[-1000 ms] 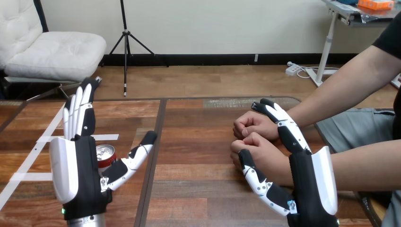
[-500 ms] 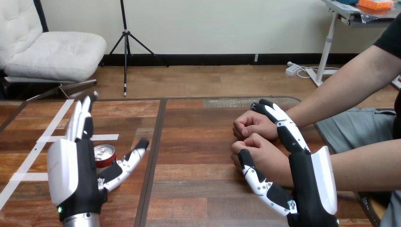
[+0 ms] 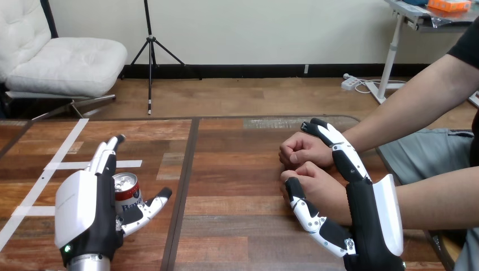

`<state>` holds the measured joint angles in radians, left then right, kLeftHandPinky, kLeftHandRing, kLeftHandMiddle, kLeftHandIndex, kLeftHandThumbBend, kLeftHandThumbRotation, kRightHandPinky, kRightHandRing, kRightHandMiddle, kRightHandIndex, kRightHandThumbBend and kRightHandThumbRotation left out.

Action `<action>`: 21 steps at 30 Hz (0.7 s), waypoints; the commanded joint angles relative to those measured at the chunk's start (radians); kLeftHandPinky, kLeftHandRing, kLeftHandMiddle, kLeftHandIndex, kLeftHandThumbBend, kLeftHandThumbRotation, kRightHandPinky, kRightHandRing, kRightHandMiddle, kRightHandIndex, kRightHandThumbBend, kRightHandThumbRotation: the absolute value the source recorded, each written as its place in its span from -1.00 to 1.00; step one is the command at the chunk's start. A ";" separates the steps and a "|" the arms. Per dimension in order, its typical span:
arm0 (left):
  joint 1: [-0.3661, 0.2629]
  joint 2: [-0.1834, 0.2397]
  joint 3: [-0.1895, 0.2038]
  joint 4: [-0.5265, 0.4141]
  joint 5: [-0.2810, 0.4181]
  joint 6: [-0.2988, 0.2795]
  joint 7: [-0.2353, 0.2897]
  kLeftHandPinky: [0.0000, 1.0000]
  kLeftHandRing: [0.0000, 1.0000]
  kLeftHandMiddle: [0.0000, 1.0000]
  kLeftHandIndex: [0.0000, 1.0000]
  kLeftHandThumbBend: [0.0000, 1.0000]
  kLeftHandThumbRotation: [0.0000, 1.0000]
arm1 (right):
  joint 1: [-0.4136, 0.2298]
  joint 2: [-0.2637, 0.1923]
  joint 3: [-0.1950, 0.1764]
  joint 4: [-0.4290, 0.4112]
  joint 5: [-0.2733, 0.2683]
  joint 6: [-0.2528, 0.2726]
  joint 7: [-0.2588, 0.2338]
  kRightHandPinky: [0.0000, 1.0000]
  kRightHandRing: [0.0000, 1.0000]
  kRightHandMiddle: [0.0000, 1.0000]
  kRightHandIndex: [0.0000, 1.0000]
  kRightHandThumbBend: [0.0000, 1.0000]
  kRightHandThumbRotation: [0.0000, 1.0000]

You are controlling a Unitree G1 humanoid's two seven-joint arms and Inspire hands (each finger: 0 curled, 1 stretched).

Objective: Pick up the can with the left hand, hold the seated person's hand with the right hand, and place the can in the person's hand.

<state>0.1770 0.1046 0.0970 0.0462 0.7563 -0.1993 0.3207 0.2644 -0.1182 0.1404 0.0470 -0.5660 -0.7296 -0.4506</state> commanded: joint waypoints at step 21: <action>-0.046 0.088 -0.064 -0.099 0.000 0.079 -0.012 0.45 0.67 0.75 0.70 0.61 -0.56 | -0.059 -0.004 -0.018 -0.013 0.020 0.001 0.014 0.82 0.83 0.77 0.64 -0.32 -0.58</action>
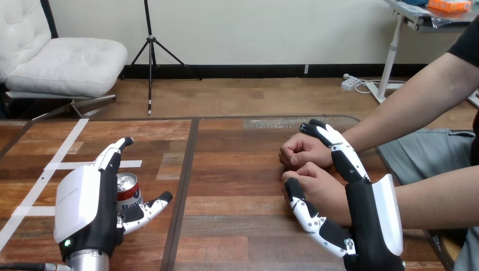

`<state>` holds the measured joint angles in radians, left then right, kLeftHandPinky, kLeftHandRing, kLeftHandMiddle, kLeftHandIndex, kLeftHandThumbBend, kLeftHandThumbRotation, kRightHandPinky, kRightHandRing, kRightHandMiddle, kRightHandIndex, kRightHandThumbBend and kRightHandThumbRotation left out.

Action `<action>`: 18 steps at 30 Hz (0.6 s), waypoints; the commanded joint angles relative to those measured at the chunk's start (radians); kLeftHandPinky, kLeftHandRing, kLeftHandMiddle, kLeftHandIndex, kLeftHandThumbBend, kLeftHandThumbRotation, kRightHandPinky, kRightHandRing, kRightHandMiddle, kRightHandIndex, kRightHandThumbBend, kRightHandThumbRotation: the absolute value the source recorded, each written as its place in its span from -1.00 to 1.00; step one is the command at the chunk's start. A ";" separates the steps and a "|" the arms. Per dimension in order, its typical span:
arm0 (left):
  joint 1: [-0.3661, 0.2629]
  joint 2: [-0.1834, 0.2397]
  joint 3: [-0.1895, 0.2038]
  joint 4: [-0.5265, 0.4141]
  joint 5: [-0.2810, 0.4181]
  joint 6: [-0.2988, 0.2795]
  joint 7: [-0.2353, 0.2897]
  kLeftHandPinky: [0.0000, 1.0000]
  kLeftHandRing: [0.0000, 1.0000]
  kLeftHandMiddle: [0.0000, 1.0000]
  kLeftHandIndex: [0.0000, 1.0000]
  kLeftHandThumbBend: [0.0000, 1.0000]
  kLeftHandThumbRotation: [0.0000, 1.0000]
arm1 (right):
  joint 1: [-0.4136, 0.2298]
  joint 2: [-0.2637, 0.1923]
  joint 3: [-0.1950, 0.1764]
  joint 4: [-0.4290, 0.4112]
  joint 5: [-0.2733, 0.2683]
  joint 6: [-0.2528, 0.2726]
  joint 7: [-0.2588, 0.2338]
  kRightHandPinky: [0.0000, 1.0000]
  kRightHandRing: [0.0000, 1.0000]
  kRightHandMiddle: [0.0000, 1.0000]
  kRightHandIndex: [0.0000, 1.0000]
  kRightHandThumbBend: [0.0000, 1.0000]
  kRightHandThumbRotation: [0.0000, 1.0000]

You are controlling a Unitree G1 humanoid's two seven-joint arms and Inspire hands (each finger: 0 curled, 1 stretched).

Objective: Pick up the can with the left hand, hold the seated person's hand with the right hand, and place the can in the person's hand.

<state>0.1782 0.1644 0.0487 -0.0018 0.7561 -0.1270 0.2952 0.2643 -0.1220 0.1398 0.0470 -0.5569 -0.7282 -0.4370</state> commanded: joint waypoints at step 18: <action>-0.058 0.033 -0.025 -0.044 0.003 0.030 0.042 0.49 0.68 0.77 0.75 0.56 -0.51 | -0.067 -0.001 -0.020 -0.007 0.006 0.003 -0.003 0.81 0.82 0.77 0.62 -0.32 -0.59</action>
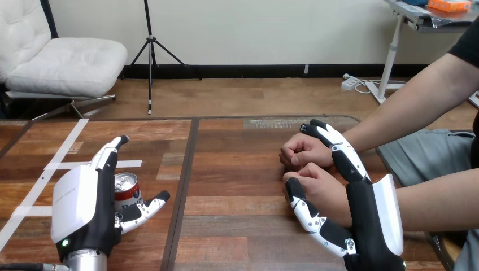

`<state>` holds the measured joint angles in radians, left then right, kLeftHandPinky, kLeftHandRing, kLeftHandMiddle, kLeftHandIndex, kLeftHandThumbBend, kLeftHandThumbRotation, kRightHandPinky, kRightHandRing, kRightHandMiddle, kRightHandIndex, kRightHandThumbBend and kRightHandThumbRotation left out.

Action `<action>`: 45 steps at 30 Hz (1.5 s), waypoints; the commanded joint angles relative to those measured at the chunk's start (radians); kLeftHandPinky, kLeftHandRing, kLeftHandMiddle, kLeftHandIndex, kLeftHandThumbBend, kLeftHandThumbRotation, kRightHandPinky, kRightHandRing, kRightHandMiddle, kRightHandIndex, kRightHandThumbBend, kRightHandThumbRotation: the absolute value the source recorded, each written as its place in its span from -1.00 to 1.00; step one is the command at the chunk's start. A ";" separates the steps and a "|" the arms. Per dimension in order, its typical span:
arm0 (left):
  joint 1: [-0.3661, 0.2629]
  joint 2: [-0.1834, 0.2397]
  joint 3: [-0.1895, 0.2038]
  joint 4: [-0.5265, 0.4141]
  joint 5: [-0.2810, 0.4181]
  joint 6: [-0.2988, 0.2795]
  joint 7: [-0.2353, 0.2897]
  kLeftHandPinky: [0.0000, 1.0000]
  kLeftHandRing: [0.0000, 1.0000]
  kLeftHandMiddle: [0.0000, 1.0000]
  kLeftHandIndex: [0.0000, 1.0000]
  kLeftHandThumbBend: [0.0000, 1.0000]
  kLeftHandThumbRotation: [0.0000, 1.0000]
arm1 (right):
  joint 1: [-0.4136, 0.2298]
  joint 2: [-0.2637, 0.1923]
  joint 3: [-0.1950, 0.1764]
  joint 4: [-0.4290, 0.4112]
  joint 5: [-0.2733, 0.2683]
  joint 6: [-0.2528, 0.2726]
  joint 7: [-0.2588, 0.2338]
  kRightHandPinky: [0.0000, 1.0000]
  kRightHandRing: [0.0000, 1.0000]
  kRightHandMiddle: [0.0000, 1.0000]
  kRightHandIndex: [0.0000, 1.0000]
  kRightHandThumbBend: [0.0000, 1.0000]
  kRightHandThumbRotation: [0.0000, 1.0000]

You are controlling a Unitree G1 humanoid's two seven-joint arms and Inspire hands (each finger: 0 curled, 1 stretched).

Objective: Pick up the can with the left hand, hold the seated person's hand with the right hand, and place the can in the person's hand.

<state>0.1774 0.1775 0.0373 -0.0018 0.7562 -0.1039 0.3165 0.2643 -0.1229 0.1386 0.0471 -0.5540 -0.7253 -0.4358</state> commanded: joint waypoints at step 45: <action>-0.156 0.209 -0.078 -0.054 0.150 0.246 -0.165 0.53 0.63 0.68 0.64 0.66 -0.54 | -0.072 -0.010 -0.020 -0.010 -0.023 0.008 -0.006 0.81 0.82 0.75 0.60 -0.34 -0.57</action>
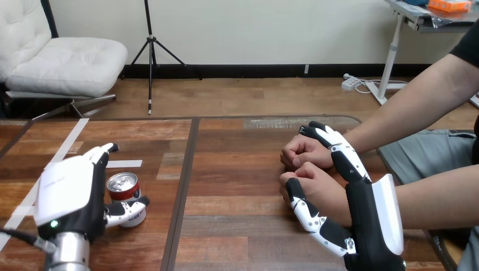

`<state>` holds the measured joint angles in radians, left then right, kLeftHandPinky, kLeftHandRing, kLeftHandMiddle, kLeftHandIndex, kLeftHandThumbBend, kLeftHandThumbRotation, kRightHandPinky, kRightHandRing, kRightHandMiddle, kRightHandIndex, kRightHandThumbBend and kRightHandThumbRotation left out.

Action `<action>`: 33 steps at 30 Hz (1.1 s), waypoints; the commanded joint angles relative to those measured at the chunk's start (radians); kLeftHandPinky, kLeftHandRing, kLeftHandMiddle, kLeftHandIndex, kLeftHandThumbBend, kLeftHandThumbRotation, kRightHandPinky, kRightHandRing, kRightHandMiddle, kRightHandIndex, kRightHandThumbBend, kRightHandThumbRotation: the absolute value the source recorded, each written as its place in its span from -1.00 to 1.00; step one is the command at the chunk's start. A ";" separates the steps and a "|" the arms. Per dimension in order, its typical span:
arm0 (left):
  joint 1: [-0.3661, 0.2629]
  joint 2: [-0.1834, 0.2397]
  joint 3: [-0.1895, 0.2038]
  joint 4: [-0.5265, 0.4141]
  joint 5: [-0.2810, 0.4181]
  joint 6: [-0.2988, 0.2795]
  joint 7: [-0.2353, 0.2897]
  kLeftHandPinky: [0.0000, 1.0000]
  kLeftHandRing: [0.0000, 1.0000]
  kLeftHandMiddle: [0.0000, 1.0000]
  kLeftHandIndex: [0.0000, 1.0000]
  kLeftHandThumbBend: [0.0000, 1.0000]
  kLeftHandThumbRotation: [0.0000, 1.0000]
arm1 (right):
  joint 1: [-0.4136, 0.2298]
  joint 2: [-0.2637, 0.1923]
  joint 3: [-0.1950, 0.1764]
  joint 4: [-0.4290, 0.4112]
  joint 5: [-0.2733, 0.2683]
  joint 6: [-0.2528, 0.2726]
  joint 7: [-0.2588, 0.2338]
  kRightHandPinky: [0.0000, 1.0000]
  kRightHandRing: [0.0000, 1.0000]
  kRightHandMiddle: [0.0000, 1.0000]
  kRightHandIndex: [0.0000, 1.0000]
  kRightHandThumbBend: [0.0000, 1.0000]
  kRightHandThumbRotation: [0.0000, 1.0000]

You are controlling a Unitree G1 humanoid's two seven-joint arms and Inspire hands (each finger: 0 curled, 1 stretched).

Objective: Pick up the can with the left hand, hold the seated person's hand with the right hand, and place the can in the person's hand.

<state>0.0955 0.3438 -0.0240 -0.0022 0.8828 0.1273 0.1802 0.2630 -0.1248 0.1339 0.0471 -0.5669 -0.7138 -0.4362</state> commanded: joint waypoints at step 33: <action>-0.224 0.084 -0.057 0.058 -0.016 0.072 -0.167 0.43 0.56 0.61 0.60 0.69 -0.69 | -0.061 -0.010 -0.015 -0.023 -0.024 0.014 0.003 0.79 0.81 0.73 0.58 -0.35 -0.55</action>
<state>-0.0382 0.3937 -0.0676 0.0359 0.8810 0.2050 0.0221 0.2628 -0.1263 0.1308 0.0469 -0.5906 -0.7011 -0.4355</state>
